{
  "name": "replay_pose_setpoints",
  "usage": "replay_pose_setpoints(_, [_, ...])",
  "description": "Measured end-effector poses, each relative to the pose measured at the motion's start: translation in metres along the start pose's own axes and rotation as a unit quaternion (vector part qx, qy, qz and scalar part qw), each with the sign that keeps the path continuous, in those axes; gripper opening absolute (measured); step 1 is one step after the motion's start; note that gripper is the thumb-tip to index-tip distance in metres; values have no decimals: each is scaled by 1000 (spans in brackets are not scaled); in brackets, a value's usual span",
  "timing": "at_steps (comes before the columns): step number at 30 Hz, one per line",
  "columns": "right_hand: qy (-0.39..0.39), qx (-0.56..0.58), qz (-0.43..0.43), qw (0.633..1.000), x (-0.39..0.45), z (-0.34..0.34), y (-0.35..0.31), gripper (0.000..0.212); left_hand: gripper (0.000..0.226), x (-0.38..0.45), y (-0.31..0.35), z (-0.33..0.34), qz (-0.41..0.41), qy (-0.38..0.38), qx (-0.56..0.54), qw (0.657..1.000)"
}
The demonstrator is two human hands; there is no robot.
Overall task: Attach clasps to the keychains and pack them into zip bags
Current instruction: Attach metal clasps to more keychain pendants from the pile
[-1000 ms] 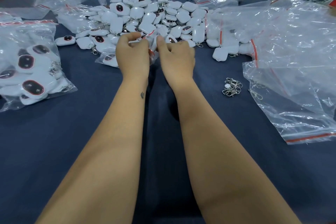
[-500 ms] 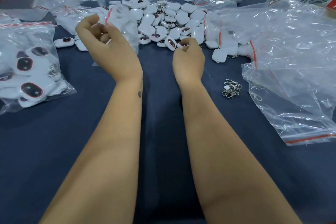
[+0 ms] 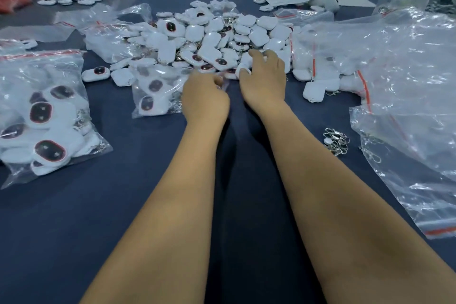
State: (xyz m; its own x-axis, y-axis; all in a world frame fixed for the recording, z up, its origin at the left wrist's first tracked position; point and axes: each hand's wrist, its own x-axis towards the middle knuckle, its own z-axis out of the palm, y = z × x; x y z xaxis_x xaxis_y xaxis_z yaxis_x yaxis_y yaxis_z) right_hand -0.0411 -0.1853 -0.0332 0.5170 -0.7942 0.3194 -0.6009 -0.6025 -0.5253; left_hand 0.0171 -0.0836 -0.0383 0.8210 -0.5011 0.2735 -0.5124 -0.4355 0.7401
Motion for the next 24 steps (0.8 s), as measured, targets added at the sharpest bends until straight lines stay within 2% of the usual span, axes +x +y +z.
replay_pose_setpoints(3, [14,28,0,1000,31,2,7,49,43,23,-7,0,-79,88,-98,988])
replay_pose_setpoints(6, [51,43,3,998,67,6,8,50,42,37,-9,3,-142,171,-234,947])
replay_pose_setpoints(9, [9,41,44,998,102,13,-1,59,38,48,-8,6,-184,214,-290,915])
replay_pose_setpoints(12, [-85,-43,56,994,114,29,-14,60,38,52,-6,8,-195,199,-295,914])
replay_pose_setpoints(14, [-104,-80,29,991,111,39,-22,58,38,52,-6,10,-189,183,-285,922])
replay_pose_setpoints(20, [-82,-62,-47,994,75,30,-18,45,34,47,-4,14,-151,129,-182,963])
replay_pose_setpoints(24, [-19,-105,-101,989,26,19,-5,38,34,36,-4,10,-109,77,-162,978])
